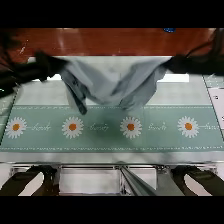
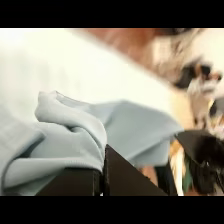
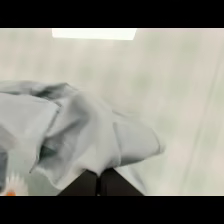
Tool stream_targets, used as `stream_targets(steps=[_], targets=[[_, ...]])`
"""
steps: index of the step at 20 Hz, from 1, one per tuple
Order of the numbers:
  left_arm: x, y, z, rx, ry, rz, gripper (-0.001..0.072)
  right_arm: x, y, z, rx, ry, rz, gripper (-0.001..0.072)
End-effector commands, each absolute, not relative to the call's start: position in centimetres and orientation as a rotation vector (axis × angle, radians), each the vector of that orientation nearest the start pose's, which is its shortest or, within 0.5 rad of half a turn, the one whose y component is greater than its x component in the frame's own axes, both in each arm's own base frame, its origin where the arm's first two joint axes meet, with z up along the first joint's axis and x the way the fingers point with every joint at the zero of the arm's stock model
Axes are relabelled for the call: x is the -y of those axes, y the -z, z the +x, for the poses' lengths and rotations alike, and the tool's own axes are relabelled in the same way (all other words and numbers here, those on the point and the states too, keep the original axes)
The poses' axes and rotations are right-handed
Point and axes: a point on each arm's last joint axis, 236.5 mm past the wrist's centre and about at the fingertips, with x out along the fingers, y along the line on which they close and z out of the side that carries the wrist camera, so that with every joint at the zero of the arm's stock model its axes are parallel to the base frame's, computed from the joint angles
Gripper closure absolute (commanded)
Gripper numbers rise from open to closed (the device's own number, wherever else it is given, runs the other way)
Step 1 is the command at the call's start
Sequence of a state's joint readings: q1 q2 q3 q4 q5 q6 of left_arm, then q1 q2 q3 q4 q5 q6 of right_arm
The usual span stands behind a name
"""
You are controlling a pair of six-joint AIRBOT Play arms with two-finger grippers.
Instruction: Fold the shirts.
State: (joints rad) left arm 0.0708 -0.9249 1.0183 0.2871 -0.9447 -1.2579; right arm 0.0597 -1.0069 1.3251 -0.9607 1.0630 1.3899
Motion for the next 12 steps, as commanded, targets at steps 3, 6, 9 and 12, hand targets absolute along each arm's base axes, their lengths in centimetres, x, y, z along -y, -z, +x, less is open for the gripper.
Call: stream_targets(steps=[3,6,9,12], targets=[[10.9,-43.7,31.1,-0.166,0.715,-0.601,0.069,-10.5,-43.8,31.8,-0.244,-0.428,0.086,0.0679],[8.4,-45.1,27.8,-0.154,0.543,-0.392,0.069,-8.2,-48.8,25.9,-0.084,-0.345,0.038,0.0679],[7.1,-44.7,25.2,-0.154,0.378,-0.282,0.069,-5.9,-50.1,21.0,-0.028,-0.256,0.019,0.0679],[7.6,-43.1,22.0,-0.202,0.313,-0.169,0.069,-3.6,-48.5,17.5,-0.081,-0.165,0.007,0.0679]])
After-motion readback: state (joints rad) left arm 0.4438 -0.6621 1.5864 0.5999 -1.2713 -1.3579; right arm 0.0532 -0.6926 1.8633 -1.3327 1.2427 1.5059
